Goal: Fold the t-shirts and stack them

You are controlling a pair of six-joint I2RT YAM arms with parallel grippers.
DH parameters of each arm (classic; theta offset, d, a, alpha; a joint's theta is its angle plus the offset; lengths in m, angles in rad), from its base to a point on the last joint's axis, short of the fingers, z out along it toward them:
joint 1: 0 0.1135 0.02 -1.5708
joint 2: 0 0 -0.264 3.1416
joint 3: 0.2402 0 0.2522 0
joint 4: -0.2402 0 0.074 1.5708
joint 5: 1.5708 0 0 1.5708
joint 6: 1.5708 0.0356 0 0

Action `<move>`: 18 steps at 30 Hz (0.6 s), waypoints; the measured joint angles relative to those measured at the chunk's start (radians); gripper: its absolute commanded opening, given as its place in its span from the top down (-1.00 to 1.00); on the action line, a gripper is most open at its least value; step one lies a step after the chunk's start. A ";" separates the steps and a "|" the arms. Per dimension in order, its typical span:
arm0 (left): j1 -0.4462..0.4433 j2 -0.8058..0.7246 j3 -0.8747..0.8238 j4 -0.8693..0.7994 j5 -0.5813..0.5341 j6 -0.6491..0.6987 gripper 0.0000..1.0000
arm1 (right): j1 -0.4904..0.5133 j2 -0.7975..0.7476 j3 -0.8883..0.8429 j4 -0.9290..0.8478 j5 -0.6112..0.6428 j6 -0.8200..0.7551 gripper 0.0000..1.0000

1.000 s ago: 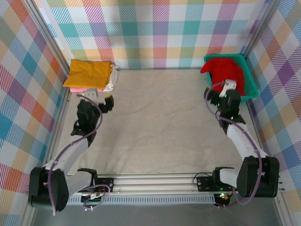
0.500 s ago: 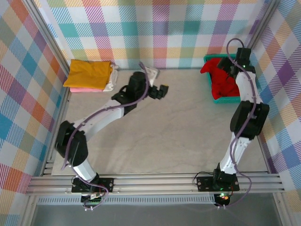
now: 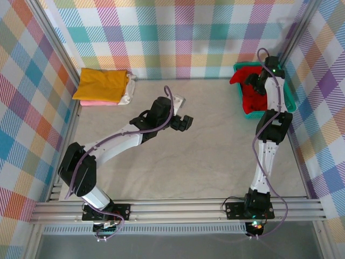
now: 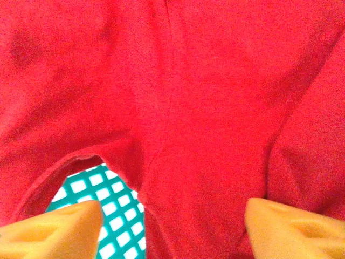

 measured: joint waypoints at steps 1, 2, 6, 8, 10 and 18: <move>0.000 -0.004 -0.005 0.000 -0.002 -0.002 -0.94 | 0.000 0.000 0.000 0.001 -0.006 0.003 -0.19; 0.000 -0.008 -0.011 0.000 -0.007 -0.006 -0.94 | 0.000 0.000 0.000 0.001 -0.018 0.005 -0.14; 0.000 -0.013 -0.029 0.002 -0.018 -0.014 -0.94 | 0.000 0.001 -0.001 0.003 -0.058 0.007 0.35; 0.000 -0.018 -0.042 0.006 -0.020 -0.016 -0.94 | 0.000 0.001 -0.008 0.013 -0.081 0.016 0.86; 0.000 -0.028 -0.058 0.007 -0.027 -0.017 -0.94 | 0.000 0.000 -0.027 0.032 -0.100 0.026 1.00; 0.000 -0.093 -0.123 0.027 -0.073 -0.021 -0.95 | 0.000 -0.132 -0.245 0.114 -0.129 0.056 1.00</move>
